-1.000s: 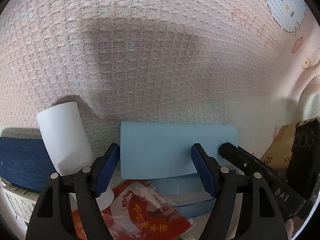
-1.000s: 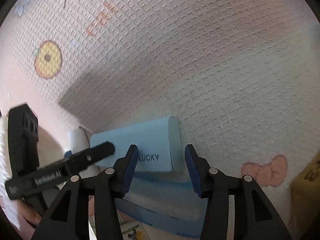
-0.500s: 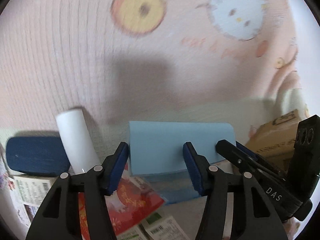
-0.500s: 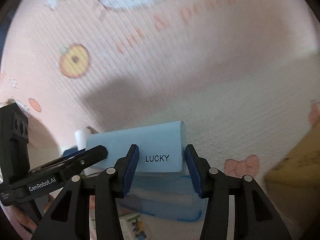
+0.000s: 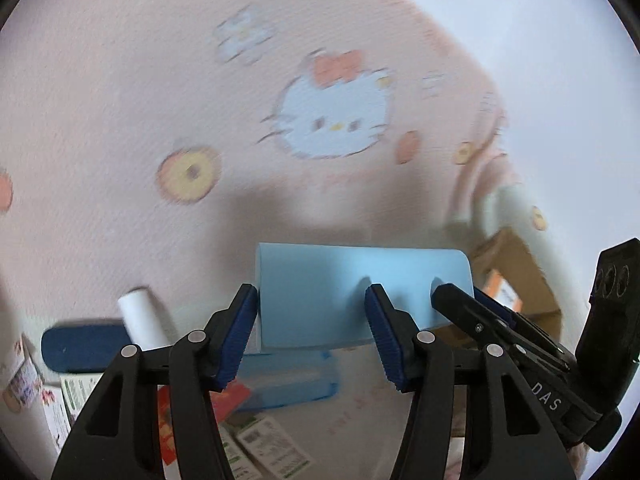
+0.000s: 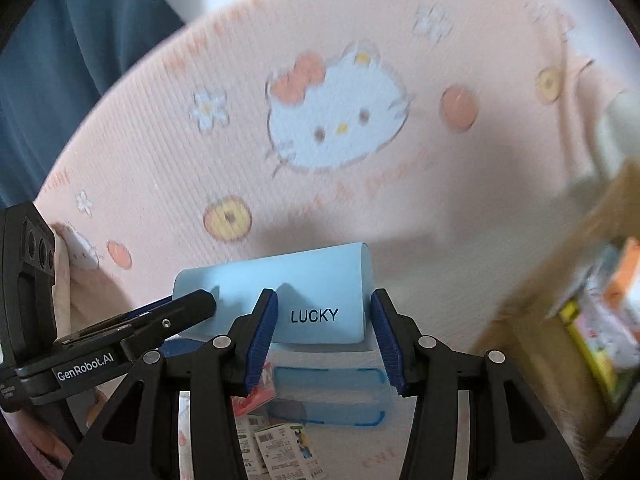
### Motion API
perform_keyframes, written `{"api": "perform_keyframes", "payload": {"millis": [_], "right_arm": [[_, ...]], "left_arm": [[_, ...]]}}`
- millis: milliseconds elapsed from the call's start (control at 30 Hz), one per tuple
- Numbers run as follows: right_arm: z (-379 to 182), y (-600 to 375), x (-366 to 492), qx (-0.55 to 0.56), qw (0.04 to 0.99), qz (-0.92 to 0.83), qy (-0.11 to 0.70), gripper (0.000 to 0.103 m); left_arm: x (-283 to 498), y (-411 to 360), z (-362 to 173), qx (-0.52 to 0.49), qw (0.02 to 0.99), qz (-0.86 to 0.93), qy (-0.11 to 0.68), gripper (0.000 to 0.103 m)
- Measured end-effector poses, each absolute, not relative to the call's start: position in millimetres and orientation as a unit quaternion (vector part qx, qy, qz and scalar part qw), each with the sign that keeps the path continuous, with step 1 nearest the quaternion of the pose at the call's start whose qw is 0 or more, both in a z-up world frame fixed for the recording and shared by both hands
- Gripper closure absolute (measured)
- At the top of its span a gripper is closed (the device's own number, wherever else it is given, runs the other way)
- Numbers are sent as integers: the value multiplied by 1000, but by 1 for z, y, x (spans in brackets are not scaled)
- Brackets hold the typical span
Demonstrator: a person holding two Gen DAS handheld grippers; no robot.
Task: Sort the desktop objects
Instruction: 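Lift and carry the pencil case with the left gripper over the box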
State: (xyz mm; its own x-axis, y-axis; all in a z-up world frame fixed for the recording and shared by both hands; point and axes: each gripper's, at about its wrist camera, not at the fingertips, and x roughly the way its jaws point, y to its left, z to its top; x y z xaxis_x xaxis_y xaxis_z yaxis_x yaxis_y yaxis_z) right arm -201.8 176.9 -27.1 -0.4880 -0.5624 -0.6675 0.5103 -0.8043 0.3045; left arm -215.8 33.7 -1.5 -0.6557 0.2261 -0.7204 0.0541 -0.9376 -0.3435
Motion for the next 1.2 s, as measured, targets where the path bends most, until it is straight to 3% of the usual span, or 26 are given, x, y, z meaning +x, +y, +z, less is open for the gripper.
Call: {"api": "perform_keyframes", "payload": {"millis": [567,867,1200], "right_arm": [[17,344,-187,337,196,-914,-115,56],[9,429,-210,336,130,-917,-172,56],[-15,483,-241,375,57,-908,-179,56]], "left_arm": [[-240,194,39,-386,169,903,-81,43],[-284,282,22,-423,229,875,-55,43],[-333,359,-14,-466,267,843,-20,43]]}}
